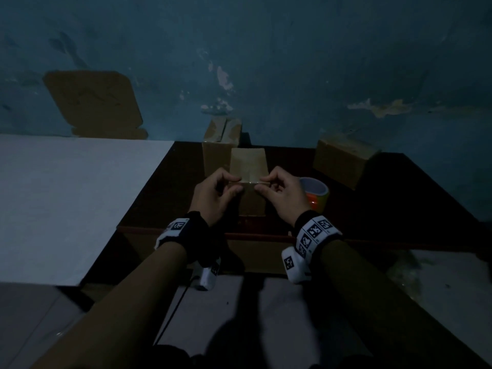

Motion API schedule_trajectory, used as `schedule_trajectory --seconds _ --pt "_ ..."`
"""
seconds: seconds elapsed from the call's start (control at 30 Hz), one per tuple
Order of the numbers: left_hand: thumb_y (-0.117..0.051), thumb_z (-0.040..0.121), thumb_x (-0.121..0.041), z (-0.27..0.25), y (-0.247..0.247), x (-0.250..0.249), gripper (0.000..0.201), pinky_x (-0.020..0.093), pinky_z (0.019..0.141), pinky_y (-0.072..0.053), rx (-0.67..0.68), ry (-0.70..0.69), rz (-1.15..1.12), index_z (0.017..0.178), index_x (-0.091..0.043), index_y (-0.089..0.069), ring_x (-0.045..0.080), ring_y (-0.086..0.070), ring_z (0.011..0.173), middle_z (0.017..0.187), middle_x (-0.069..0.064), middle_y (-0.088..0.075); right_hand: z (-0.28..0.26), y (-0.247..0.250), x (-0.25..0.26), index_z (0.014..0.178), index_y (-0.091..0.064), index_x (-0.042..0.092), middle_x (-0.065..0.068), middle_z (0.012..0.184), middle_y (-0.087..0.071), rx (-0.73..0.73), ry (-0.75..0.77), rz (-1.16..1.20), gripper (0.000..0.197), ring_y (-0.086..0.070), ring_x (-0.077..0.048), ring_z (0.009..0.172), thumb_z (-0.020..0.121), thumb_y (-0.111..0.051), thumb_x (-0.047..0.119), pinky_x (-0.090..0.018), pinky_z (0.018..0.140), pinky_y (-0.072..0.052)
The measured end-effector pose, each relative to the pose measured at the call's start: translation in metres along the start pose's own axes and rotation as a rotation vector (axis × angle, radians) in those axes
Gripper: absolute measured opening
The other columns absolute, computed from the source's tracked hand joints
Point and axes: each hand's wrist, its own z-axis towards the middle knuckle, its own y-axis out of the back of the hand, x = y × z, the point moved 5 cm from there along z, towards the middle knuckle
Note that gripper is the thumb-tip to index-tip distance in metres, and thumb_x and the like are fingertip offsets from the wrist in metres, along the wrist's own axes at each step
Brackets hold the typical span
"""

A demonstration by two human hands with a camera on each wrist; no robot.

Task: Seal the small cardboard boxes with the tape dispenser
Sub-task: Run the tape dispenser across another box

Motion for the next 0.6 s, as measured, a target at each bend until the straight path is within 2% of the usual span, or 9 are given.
schedule_trajectory --seconds 0.1,0.17,0.23,0.3,0.4,0.5,0.57,0.6 --pt "-0.067 0.089 -0.019 0.001 0.003 0.000 0.016 0.027 0.080 -0.050 0.017 0.031 -0.048 0.095 -0.032 -0.062 0.010 -0.064 0.088 0.095 -0.002 -0.066 0.000 0.003 0.001 0.081 -0.058 0.021 0.003 0.082 -0.062 0.041 -0.014 0.024 0.012 -0.056 -0.005 0.070 0.089 -0.067 0.022 -0.023 0.065 -0.049" --pt "-0.064 0.090 -0.018 0.003 0.008 0.001 0.014 0.025 0.081 -0.049 0.062 0.052 -0.082 0.098 -0.030 -0.065 0.006 -0.063 0.092 0.098 -0.003 -0.066 -0.001 0.007 0.002 0.088 -0.061 0.016 0.003 0.077 -0.060 0.103 -0.035 0.059 0.013 -0.059 -0.007 0.069 0.095 -0.057 0.026 -0.025 0.062 -0.052" --pt "-0.060 0.093 -0.018 0.004 0.012 0.002 0.021 0.026 0.086 -0.049 0.117 0.043 -0.077 0.101 -0.036 -0.066 0.004 -0.062 0.102 0.108 -0.008 -0.066 -0.001 0.012 0.000 0.098 -0.065 0.015 0.001 0.078 -0.061 0.136 -0.041 0.074 0.015 -0.061 -0.006 0.070 0.097 -0.053 0.023 -0.023 0.063 -0.053" --pt "-0.058 0.094 -0.018 0.005 0.015 0.004 0.025 0.030 0.092 -0.050 0.144 0.046 -0.084 0.103 -0.040 -0.066 0.006 -0.060 0.109 0.114 -0.010 -0.065 -0.001 0.013 0.000 0.099 -0.066 0.021 -0.001 0.077 -0.061 0.131 -0.032 0.094 0.014 -0.062 -0.006 0.070 0.097 -0.053 0.017 -0.022 0.063 -0.053" --pt "-0.058 0.094 -0.018 0.004 0.014 0.003 0.023 0.034 0.094 -0.050 0.123 0.052 -0.107 0.104 -0.036 -0.067 0.009 -0.060 0.111 0.115 -0.008 -0.066 -0.001 0.010 -0.001 0.097 -0.066 0.023 -0.004 0.076 -0.061 0.091 -0.030 0.108 0.017 -0.061 -0.006 0.067 0.097 -0.053 0.012 -0.022 0.061 -0.053" --pt "-0.059 0.093 -0.020 0.002 0.014 0.001 0.021 0.033 0.096 -0.049 0.138 0.063 -0.113 0.107 -0.033 -0.067 0.005 -0.059 0.111 0.116 -0.010 -0.065 -0.005 0.010 -0.002 0.097 -0.065 0.028 -0.004 0.088 -0.064 0.097 -0.025 0.132 0.016 -0.063 -0.006 0.075 0.096 -0.055 0.015 -0.021 0.066 -0.053" --pt "-0.060 0.092 -0.021 0.002 0.015 0.002 0.022 0.032 0.096 -0.048 0.152 0.074 -0.091 0.108 -0.035 -0.066 0.003 -0.058 0.111 0.117 -0.012 -0.064 -0.007 0.008 -0.002 0.095 -0.061 0.033 0.004 0.104 -0.064 0.122 -0.026 0.080 0.013 -0.062 -0.001 0.091 0.095 -0.058 0.020 -0.015 0.077 -0.049" --pt "-0.060 0.092 -0.020 0.003 0.015 0.001 0.022 0.032 0.095 -0.049 0.145 0.066 -0.076 0.107 -0.036 -0.066 0.003 -0.058 0.110 0.116 -0.012 -0.064 -0.008 0.006 -0.002 0.092 -0.057 0.035 0.009 0.106 -0.062 0.121 -0.019 0.030 0.015 -0.060 0.002 0.095 0.094 -0.060 0.021 -0.013 0.080 -0.046"
